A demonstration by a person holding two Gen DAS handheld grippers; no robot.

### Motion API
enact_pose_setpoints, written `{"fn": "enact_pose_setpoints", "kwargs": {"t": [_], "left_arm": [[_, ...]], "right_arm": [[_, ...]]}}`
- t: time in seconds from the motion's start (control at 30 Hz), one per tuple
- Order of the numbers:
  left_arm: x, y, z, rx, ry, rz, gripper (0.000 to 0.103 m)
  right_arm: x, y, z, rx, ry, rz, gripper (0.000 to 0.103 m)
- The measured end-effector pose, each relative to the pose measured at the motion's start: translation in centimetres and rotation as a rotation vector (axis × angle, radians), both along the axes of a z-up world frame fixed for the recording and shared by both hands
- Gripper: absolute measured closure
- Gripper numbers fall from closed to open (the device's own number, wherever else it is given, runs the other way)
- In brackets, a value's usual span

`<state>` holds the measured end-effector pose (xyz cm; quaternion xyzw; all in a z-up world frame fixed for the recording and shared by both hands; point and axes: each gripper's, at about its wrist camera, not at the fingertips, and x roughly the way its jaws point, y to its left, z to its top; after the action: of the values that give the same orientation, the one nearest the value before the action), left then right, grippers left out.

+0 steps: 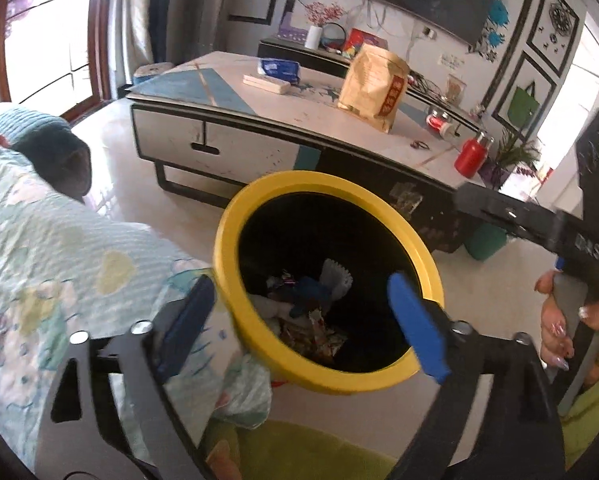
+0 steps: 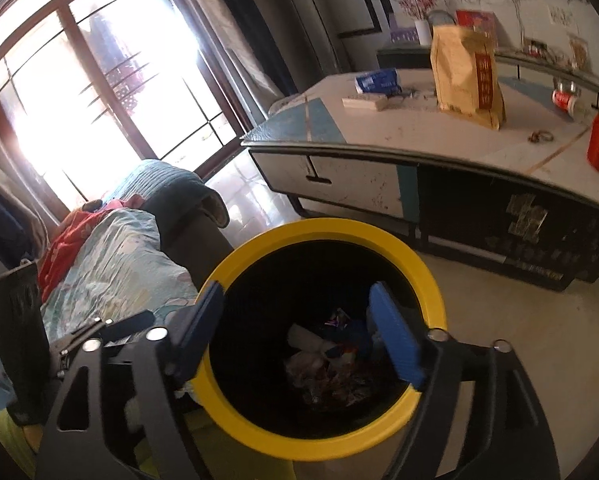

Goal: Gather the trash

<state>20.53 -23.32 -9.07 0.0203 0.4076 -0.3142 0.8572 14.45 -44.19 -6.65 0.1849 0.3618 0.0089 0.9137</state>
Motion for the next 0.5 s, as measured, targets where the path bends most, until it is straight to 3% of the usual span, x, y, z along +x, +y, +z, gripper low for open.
{"fn": "enact_pose_setpoints", "kwargs": {"t": [0.1, 0.23, 0.5], "left_arm": [[-0.5, 1.6, 0.9, -0.007, -0.017, 0.033, 0.011], [-1.5, 4.5, 2.0, -0.001, -0.05, 0.099, 0.011], [-3.9, 11.4, 3.8, -0.009, -0.113, 0.246, 0.011]], "right_arm": [[-1.3, 1.7, 1.0, -0.029, -0.026, 0.011, 0.015], [-2.6, 4.3, 1.8, -0.037, -0.052, 0.026, 0.007], [-4.0, 10.2, 3.3, -0.097, -0.11, 0.063, 0.006]]}}
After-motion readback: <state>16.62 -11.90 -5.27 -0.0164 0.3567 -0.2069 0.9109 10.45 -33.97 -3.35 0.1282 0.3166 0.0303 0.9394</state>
